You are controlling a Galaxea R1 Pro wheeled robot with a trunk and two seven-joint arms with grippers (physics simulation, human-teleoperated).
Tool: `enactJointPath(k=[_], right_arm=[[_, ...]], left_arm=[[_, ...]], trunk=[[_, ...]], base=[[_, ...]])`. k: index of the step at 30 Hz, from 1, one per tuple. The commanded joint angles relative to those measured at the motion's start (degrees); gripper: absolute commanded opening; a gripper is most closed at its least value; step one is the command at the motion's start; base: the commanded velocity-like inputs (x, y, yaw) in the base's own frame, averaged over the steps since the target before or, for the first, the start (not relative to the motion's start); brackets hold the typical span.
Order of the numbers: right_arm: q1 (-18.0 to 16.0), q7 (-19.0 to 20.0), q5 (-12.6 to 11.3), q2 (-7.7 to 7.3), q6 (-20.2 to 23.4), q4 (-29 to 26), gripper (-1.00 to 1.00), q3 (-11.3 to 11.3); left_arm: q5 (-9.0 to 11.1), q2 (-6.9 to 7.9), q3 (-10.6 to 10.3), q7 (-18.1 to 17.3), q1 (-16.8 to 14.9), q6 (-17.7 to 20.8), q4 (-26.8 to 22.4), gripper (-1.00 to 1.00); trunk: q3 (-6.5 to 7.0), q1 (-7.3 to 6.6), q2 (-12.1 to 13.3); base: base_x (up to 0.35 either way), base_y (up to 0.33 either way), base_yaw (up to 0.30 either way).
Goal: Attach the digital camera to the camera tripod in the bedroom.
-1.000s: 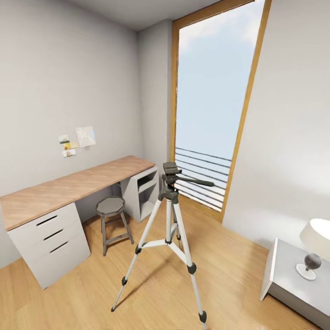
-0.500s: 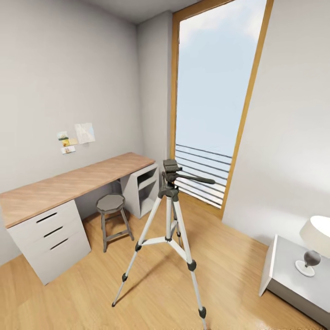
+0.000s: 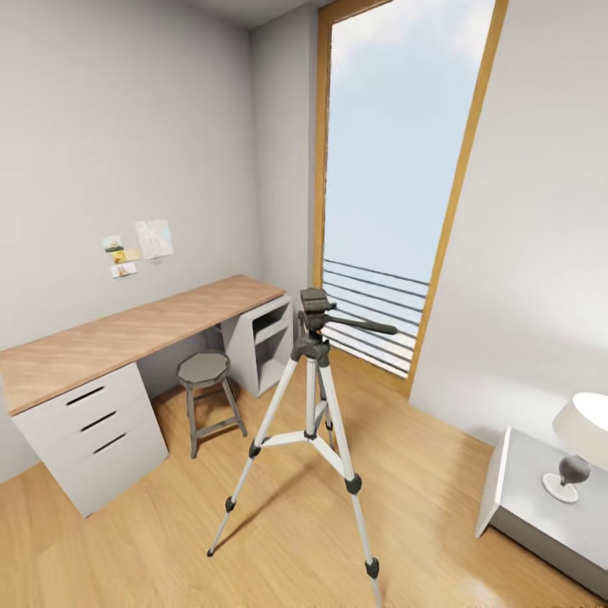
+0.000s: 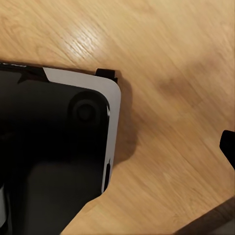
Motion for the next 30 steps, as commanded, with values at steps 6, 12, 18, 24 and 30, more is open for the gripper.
enactJointPath(k=[6,12,18,24,30], right_arm=[[-0.1,0.1,0.5,-0.03,-0.1,0.1,1.00,-0.5],[-0.1,0.1,0.5,-0.03,-0.1,0.1,1.00,-0.5],[-0.1,0.1,0.5,-0.03,-0.1,0.1,1.00,-0.5],[-0.1,0.1,0.5,-0.03,-0.1,0.1,1.00,-0.5],[-0.1,0.1,0.5,-0.03,-0.1,0.1,1.00,-0.5]], left_arm=[[0.4,-0.02,-0.5,0.0,0.0,0.0,0.0,-1.00],[0.4,-0.03,-0.5,0.0,0.0,0.0,0.0,-1.00],[0.4,-0.04,-0.5,0.0,0.0,0.0,0.0,-1.00],[0.4,-0.01,-0.5,0.0,0.0,0.0,0.0,-1.00],[0.4,-0.02,-0.5,0.0,0.0,0.0,0.0,-1.00]], trunk=[[-0.68,0.03,-0.1],[-1.22,0.03,-0.1],[-1.77,0.03,-0.1],[-2.32,0.03,-0.1],[-2.87,0.03,-0.1]], base=[[0.000,0.000,0.000],[0.000,0.000,0.000],[0.000,0.000,0.000],[0.000,0.000,0.000],[0.000,0.000,0.000]])
